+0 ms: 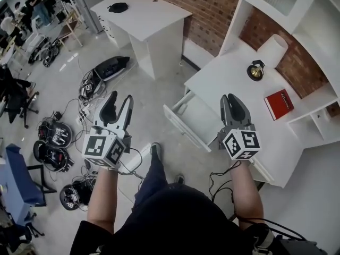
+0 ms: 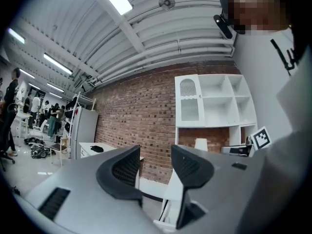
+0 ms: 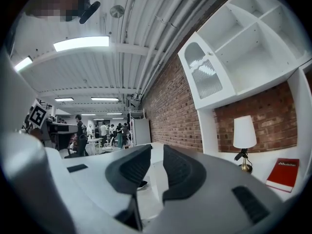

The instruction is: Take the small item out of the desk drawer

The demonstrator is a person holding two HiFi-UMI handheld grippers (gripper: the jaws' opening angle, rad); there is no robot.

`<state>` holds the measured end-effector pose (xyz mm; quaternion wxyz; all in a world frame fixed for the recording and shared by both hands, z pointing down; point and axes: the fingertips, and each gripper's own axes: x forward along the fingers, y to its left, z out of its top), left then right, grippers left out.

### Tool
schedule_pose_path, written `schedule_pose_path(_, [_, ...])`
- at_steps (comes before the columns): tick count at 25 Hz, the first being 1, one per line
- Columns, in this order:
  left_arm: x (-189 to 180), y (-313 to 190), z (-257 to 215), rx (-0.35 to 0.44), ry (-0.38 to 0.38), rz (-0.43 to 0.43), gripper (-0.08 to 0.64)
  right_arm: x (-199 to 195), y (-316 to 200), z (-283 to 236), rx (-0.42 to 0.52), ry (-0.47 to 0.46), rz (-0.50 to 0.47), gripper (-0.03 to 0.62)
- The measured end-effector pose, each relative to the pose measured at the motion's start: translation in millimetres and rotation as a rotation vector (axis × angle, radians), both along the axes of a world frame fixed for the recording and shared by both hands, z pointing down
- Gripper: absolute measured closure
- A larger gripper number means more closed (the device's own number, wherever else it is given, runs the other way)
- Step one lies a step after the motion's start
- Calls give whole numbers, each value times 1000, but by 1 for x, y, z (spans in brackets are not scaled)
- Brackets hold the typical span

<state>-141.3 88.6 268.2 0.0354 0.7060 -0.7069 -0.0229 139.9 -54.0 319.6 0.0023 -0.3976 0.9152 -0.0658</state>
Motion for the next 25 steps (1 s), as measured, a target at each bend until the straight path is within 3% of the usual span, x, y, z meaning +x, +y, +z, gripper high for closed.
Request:
schedule_pose_path(8, [-65, -111, 16, 5, 12, 92, 362, -43, -71, 10, -51, 22, 80, 495])
schedule_pose_path(14, [-115, -186, 54, -55, 54, 175, 344, -77, -111, 36, -116, 70, 159, 480])
schedule_pose_path(21, [-119, -243, 116, -179, 87, 285, 318, -117, -123, 112, -282, 152, 121, 480])
schedule_pose_path(25, [-116, -258, 142, -237, 89, 317, 316, -135, -120, 164, -436, 126, 67, 480])
